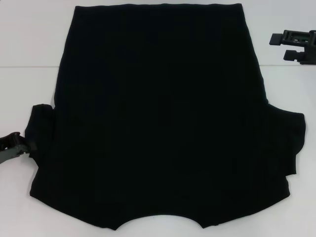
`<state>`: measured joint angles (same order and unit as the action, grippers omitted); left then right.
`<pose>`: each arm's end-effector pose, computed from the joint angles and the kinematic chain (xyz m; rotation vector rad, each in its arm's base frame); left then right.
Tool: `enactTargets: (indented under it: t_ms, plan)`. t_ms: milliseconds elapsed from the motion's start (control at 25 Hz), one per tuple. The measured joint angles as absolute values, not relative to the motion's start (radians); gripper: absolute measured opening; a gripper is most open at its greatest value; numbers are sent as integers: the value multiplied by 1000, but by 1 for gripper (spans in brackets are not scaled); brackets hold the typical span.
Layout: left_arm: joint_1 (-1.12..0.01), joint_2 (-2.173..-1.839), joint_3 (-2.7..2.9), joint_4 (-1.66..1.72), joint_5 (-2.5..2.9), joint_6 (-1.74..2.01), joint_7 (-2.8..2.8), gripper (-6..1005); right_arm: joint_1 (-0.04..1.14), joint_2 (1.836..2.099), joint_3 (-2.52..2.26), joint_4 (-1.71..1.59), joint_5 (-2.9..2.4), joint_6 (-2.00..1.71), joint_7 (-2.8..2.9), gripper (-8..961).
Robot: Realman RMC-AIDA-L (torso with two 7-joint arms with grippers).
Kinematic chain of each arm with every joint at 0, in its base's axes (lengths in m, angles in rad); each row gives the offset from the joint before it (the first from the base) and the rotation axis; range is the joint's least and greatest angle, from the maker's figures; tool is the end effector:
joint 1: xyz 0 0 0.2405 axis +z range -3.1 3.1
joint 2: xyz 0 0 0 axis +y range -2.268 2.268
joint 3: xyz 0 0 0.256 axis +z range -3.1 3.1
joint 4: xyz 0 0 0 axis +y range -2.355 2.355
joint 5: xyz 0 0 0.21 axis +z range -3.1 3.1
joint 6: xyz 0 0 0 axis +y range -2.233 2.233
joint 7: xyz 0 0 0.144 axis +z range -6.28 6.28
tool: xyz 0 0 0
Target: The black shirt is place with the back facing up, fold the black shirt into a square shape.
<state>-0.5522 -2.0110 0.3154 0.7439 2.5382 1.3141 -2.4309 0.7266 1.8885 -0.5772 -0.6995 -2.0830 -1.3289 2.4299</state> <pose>-0.3635 0.3423 0.0698 -1.7530 -1.9098 -0.4379 0.2450 0.4311 0.1087 -2.0734 1.6097 0.7999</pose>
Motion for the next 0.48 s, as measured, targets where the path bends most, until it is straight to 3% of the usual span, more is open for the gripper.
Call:
enactTargets:
  t_ms: [280, 480]
  plan:
    - [-551, -2000, 293, 758, 2538, 1350, -2431, -1, 724, 1887, -571, -700, -2083, -1333, 2430, 885]
    - [-530, -1983, 245, 812, 2540, 1362, -2448, -2, 722, 1885, -569, -700, -2083, -1339, 2430, 885]
